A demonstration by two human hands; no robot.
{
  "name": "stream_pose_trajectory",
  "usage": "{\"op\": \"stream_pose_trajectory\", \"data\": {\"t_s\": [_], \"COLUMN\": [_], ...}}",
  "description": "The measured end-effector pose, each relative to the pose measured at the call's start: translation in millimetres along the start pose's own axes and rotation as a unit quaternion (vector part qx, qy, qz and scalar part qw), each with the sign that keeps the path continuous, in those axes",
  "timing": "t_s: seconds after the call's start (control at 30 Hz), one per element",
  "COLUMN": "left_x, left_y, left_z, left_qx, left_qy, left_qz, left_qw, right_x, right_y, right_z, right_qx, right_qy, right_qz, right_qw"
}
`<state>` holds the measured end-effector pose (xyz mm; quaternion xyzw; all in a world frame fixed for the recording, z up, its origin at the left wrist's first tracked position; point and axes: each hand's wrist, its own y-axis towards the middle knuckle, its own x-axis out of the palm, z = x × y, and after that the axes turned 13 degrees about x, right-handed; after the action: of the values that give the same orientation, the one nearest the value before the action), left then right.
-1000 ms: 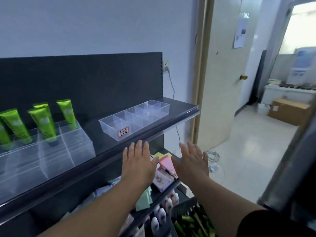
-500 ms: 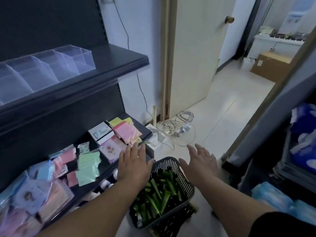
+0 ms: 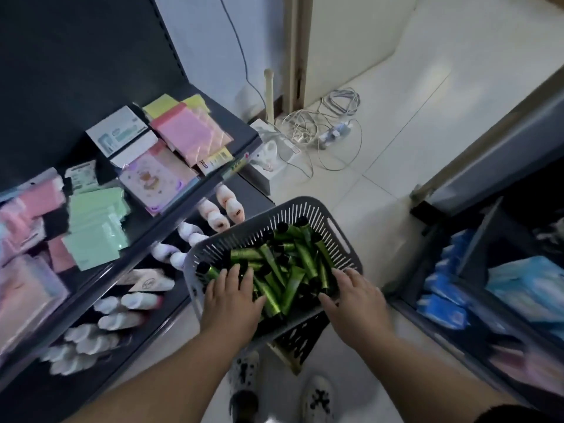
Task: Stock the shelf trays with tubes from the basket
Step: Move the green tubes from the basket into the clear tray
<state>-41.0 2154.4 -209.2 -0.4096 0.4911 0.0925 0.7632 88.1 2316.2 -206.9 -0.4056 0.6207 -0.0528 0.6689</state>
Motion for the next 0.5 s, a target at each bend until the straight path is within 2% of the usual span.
{"op": "stream_pose_trajectory", "data": {"t_s": [0.13,0.3,0.5], "left_x": [44.1,91.9,116.2], "left_y": [37.9,80.4,112.1], "left_z": [-18.2,-38.8,-38.6], "left_qx": [-0.001,0.001,0.013], "left_qy": [-0.036,-0.069,-0.108], "left_qz": [-0.033,-0.043,0.005], "left_qw": [0.999,0.997,0.994], "right_x": [41.7,79.0,100.5], "right_y": [36.1,83.2,124.2], "right_z": [-17.2,-41.8,-55.4], "right_qx": [-0.018,-0.018,-0.016], "right_qy": [-0.009,-0.003,-0.010], "right_qz": [-0.032,-0.029,-0.061], "right_qw": [0.999,0.999,0.998]}}
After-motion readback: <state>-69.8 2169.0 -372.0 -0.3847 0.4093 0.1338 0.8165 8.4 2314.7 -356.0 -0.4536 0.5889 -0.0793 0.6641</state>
